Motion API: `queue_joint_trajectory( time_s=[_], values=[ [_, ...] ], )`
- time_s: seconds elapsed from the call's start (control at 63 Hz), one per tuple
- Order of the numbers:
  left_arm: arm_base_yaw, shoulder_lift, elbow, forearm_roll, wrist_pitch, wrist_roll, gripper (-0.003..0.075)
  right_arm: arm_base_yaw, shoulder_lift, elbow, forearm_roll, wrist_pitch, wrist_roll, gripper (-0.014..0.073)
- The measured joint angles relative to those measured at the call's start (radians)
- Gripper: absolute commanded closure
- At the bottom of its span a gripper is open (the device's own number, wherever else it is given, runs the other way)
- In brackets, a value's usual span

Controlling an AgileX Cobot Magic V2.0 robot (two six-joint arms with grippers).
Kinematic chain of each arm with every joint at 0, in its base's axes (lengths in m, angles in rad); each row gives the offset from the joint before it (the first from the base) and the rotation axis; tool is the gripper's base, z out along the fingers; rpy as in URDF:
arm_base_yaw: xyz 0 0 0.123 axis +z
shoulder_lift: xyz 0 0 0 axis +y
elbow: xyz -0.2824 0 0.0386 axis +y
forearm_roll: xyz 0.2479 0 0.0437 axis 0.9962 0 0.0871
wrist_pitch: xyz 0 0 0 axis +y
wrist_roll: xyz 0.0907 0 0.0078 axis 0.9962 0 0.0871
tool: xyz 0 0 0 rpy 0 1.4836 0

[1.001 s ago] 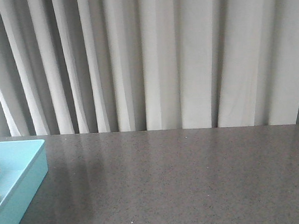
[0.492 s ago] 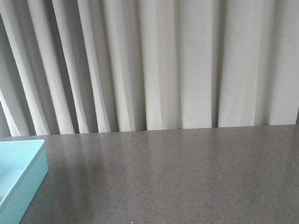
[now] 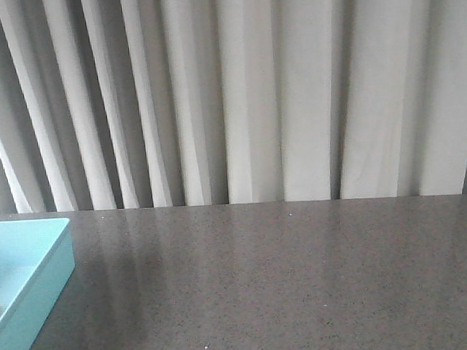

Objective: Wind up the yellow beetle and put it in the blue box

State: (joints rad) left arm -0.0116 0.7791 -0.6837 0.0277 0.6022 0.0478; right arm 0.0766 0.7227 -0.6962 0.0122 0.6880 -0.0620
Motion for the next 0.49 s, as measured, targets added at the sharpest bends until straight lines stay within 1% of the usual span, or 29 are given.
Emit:
queue_joint_trajectory(
  time_s=[0.032, 0.127, 0.175, 0.492],
  values=[
    [0.000, 0.000, 0.000, 0.000, -0.001, 0.000, 0.0638, 0.000, 0.000, 0.000, 0.001, 0.000, 0.000, 0.0414],
    [0.000, 0.000, 0.000, 0.000, -0.004, 0.000, 0.0729, 0.000, 0.000, 0.000, 0.002, 0.000, 0.000, 0.0547],
    [0.000, 0.000, 0.000, 0.000, -0.004, 0.000, 0.0728, 0.000, 0.000, 0.000, 0.002, 0.000, 0.000, 0.0610],
    [0.000, 0.000, 0.000, 0.000, -0.004, 0.000, 0.0727, 0.000, 0.000, 0.000, 0.002, 0.000, 0.000, 0.0601]
  ],
)
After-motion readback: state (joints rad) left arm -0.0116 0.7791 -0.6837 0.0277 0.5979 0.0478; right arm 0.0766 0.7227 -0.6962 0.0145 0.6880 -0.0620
